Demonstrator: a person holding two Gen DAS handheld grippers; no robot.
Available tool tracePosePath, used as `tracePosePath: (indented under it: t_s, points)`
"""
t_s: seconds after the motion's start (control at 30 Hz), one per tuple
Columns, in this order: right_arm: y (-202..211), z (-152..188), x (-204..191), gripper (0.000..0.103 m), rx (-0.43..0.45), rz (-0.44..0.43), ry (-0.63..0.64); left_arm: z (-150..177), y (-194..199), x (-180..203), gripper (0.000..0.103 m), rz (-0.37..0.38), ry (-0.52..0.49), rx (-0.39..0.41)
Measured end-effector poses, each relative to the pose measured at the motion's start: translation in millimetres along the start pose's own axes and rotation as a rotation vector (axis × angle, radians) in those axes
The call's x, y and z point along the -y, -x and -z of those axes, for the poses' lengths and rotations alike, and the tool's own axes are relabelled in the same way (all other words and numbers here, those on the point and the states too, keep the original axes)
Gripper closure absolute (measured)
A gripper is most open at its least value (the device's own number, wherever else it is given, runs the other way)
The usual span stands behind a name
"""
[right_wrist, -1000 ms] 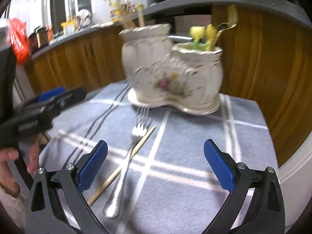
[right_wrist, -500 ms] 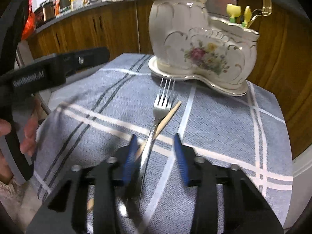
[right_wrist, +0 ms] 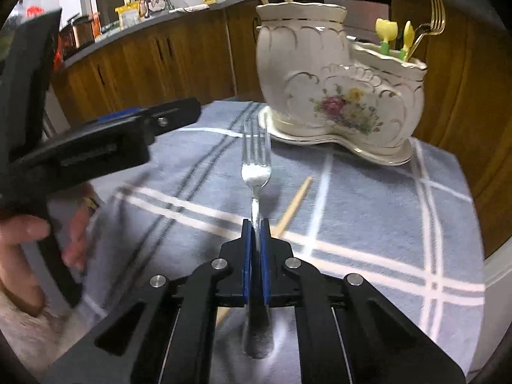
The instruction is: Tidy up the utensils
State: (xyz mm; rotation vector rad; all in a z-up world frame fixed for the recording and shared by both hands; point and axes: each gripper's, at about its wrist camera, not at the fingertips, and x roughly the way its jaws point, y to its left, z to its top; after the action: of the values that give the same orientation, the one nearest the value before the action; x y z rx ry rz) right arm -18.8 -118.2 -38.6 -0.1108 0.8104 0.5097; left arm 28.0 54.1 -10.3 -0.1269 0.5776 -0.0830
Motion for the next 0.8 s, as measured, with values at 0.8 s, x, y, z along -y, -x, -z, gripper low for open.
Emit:
tracePosePath:
  t_s: [0.8]
  points:
    - [-14.6, 7.7, -22.3, 0.085, -0.031, -0.091, -0.132, -5.2, 3.0, -10.7, 0.008, 0.007, 0.042, 0.011]
